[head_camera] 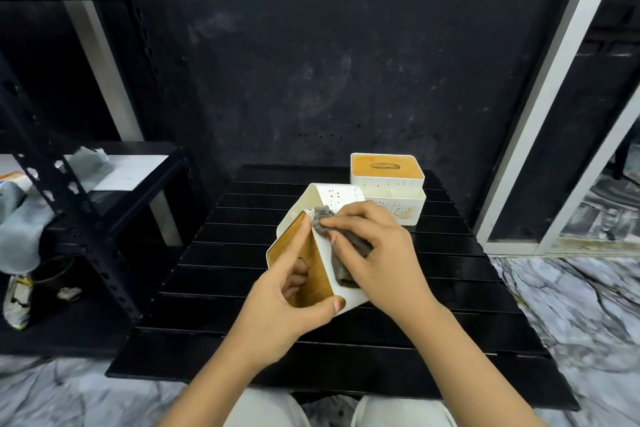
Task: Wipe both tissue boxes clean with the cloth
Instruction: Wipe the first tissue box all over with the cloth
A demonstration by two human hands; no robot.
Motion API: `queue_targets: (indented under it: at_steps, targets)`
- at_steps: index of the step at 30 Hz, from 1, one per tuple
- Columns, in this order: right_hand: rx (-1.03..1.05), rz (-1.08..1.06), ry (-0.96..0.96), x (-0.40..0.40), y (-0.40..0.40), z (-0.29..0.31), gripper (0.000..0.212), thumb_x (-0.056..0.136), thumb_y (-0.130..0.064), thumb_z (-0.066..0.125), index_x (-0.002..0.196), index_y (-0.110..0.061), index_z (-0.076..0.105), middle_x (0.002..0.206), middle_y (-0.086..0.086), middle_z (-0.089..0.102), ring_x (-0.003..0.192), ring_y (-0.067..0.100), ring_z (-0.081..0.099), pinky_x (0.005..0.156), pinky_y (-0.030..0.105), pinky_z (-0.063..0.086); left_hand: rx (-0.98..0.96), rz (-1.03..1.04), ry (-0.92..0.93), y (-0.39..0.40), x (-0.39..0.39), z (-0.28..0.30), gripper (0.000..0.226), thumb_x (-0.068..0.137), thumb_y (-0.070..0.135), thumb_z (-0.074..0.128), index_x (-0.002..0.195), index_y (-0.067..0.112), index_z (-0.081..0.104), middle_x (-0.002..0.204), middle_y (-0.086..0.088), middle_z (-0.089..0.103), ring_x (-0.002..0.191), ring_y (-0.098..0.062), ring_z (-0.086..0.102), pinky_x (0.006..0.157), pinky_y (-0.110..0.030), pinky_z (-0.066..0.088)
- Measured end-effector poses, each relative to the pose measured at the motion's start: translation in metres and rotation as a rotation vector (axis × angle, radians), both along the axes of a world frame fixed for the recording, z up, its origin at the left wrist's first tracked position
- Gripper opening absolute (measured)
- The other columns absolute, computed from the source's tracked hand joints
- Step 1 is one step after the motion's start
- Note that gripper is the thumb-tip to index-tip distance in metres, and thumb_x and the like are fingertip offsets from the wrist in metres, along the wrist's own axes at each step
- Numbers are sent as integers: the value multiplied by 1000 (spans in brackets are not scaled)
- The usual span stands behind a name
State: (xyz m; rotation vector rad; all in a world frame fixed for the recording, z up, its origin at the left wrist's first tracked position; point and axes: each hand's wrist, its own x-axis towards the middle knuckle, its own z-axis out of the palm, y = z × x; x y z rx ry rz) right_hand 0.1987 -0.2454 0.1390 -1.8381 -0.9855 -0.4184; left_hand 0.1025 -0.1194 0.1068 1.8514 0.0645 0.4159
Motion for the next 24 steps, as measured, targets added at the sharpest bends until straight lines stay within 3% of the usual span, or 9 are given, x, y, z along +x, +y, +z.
queue_targets:
  at_steps: [6, 14, 20, 24]
  targets:
    - [-51, -9, -14, -2, 8, 1, 23, 82, -31, 55, 98, -28, 71, 94, -22, 52, 97, 8, 51, 79, 35, 49, -43, 30, -26, 3, -3, -5, 95, 53, 43, 77, 127, 70, 25, 105, 1, 64, 100, -11, 63, 85, -15, 47]
    - [-62, -16, -9, 8, 15, 8, 22, 83, -25, 56, 99, -23, 71, 97, -8, 59, 96, 16, 54, 81, 44, 47, -21, 19, -21, 5, 0, -4, 96, 54, 44, 78, 129, 70, 24, 109, 1, 62, 104, -13, 61, 90, -20, 47]
    - [-45, -4, -28, 4, 6, 7, 22, 82, -26, 57, 100, -25, 71, 97, -9, 58, 96, 12, 53, 81, 35, 48, 3, 11, -12, 0, -1, -1, 95, 53, 46, 77, 124, 75, 22, 106, 4, 62, 101, -8, 61, 89, -16, 46]
    - [-59, -12, -10, 6, 10, 9, 21, 85, -25, 57, 101, -26, 70, 99, -9, 57, 98, 13, 52, 80, 40, 49, 7, 14, -10, -2, 2, 0, 95, 53, 46, 76, 127, 72, 23, 105, 5, 60, 99, -7, 60, 86, -14, 46]
